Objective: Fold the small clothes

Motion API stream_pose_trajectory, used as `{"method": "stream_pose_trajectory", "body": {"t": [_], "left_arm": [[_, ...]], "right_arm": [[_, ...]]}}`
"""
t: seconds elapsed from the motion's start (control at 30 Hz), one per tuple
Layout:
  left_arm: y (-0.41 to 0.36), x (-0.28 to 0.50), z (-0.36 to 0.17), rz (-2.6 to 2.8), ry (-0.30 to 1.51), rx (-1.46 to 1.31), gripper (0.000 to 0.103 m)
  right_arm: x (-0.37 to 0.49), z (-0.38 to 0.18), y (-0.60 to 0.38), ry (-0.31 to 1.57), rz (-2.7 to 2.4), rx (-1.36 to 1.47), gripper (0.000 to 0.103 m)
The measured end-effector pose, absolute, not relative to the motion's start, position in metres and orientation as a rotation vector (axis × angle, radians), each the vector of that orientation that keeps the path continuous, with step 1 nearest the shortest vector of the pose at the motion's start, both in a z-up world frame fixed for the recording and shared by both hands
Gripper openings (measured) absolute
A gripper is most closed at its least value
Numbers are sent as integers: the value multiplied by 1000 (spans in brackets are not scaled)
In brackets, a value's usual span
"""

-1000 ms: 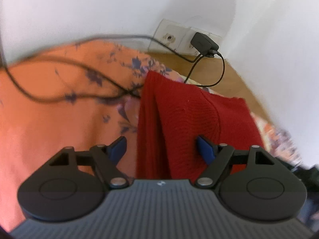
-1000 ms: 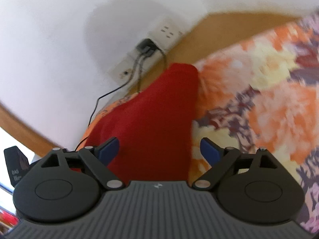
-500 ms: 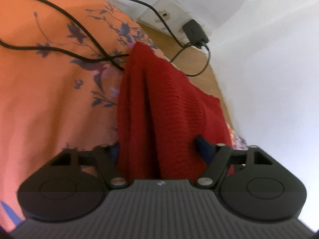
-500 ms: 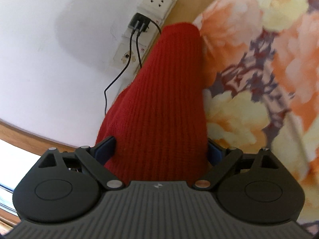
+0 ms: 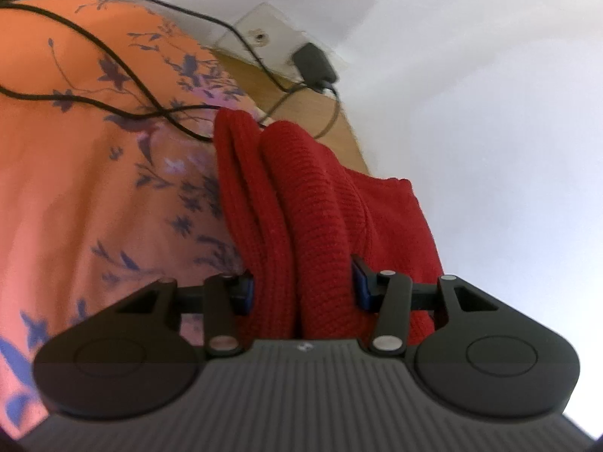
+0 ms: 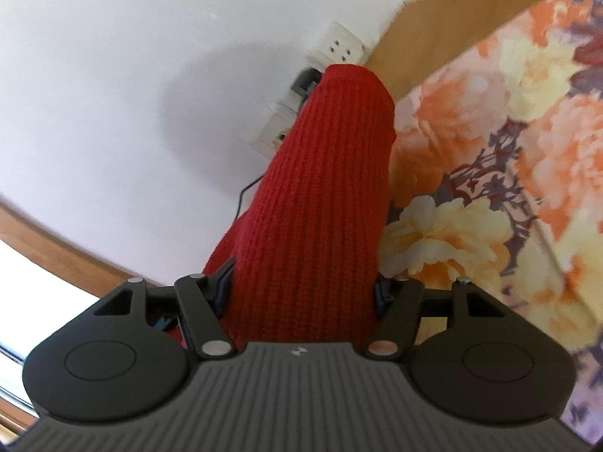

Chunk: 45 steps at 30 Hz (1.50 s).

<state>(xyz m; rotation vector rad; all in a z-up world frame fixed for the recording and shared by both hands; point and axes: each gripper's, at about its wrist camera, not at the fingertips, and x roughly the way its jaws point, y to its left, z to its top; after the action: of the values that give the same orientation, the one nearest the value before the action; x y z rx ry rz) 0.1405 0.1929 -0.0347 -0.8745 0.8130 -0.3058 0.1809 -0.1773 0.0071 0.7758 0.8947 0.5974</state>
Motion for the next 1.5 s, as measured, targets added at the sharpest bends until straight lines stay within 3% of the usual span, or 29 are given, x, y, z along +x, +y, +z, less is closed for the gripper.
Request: {"method": "stream_pose_trajectory", "body": {"t": [0.47,0.8,1.03,1.17,1.43,1.5], "left_arm": [[113,62,-1,-321,834,-733,48],[65,51,-50,-291,870,-509,49],[64,48,-55,-293,846,-482,49],[61,47,-52,-272,845,-462,56],[38,33,-18,-143,811,-281,70],[29,26,-5,-106,777,-203,78]], "right_arm": [[95,37,-258,865,587,763,69],[71,-19,-286,936,521,673,70],[61,-48,-292,933,507,671,73],[57,-45,-290,919,494,652,75],[47,-13,-280,828,423,449,90],[40,-3,-277,788,404,385,92]]}}
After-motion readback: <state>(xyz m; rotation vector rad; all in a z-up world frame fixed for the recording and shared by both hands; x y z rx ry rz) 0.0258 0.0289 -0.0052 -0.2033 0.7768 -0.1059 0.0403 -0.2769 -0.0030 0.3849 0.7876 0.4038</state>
